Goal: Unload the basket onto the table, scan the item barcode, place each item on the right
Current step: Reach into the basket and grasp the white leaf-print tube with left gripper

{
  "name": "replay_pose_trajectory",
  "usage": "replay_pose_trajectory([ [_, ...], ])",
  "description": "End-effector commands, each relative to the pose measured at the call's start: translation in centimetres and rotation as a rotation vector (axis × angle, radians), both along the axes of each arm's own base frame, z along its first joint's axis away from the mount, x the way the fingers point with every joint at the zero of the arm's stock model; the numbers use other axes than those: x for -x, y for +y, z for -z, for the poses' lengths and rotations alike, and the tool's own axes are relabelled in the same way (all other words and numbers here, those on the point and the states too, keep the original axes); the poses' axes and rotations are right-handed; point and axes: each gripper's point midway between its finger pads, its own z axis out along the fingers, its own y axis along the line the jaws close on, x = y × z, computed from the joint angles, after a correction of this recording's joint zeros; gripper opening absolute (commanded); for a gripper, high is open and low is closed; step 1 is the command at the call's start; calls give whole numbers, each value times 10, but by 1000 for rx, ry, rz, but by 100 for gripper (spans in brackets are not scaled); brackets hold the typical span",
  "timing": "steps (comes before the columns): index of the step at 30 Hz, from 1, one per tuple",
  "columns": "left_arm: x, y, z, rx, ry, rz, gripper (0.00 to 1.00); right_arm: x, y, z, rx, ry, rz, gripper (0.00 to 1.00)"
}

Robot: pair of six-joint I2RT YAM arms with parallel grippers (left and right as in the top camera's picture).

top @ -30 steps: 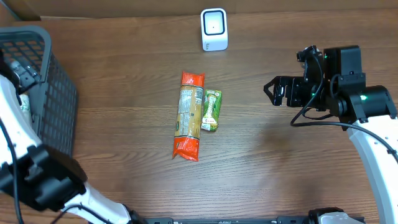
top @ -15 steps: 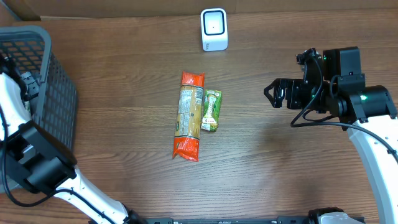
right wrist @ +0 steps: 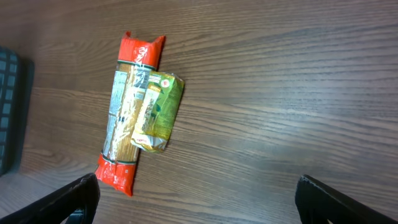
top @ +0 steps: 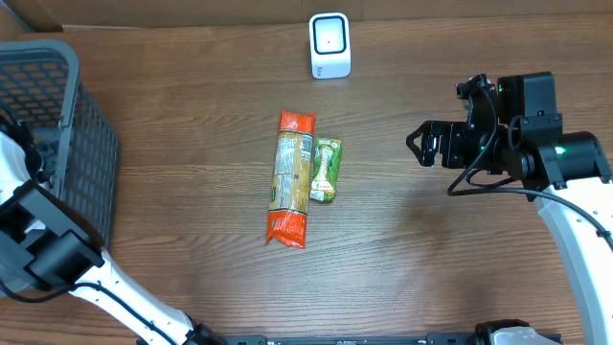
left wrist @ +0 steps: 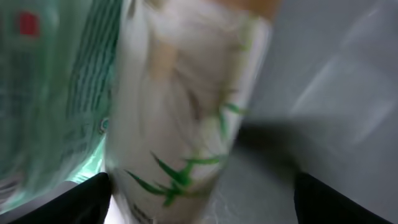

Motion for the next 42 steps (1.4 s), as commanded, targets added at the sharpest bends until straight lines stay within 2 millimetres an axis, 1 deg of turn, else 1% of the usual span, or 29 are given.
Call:
replay_pose_trajectory([
  [1,12,-5,34,48,67,10,85,-2,3,-9,-9,-20,-7,100],
  [4,19,-4,47,68,88,-16,83,-1,3,-8,-8,-13,-6,100],
  [5,21,-4,50,74,94,-25,80,0,3,-8,-8,-11,-7,100],
  [6,23,-5,53,81,99,-34,74,0,3,-8,-8,-9,-7,100],
  [7,25,-7,55,91,107,-36,53,0,3,-8,-8,-9,-7,100],
  [8,25,-8,55,93,111,-36,35,0,3,-8,-8,-9,-6,100],
  [9,26,-8,55,96,112,-36,21,0,3,-8,-8,-9,-7,100],
  [10,27,-9,55,99,114,-39,11,0,3,-8,-8,-9,-7,100],
  [11,27,-10,55,103,116,-47,7,0,3,-8,-8,-9,-7,100],
  [12,29,-12,56,112,115,-68,4,0,3,-8,-8,-9,-6,100],
  [17,24,-28,56,171,102,-96,4,-2,3,-9,-9,-21,-7,100],
  [19,22,-32,49,174,101,-108,4,-2,3,-9,-9,-22,-6,100],
  [21,18,-32,36,166,80,-142,4,-2,3,-9,-9,-21,-7,100],
  [23,12,-30,15,147,46,-172,4,-2,3,-9,-9,-21,-7,100],
  [26,3,-24,-28,103,-24,-196,4,-2,3,-9,-9,-21,-7,100],
  [30,-8,-18,-106,20,-170,-222,4,-2,3,-9,-9,-21,-7,100],
  [32,-11,-22,-147,-7,-253,-209,4,-2,3,-9,-9,-21,-7,100],
  [34,-14,-31,-191,-21,-361,-188,4,-2,3,-9,-9,-22,-7,100],
  [36,-14,-46,-237,-32,-473,-173,4,-2,3,-9,-9,-22,-7,100],
  [37,-14,-54,-256,-40,-517,-154,4,-2,3,-9,-9,-22,-7,100],
  [39,-9,-74,-297,-66,-604,-110,4,-2,3,-9,-9,-22,-7,100],
  [41,-1,-96,-333,-104,-671,-72,4,-2,3,-9,-9,-21,-7,100],
  [42,3,-111,-353,-124,-708,-44,4,-2,3,-9,-9,-22,-7,100],
])
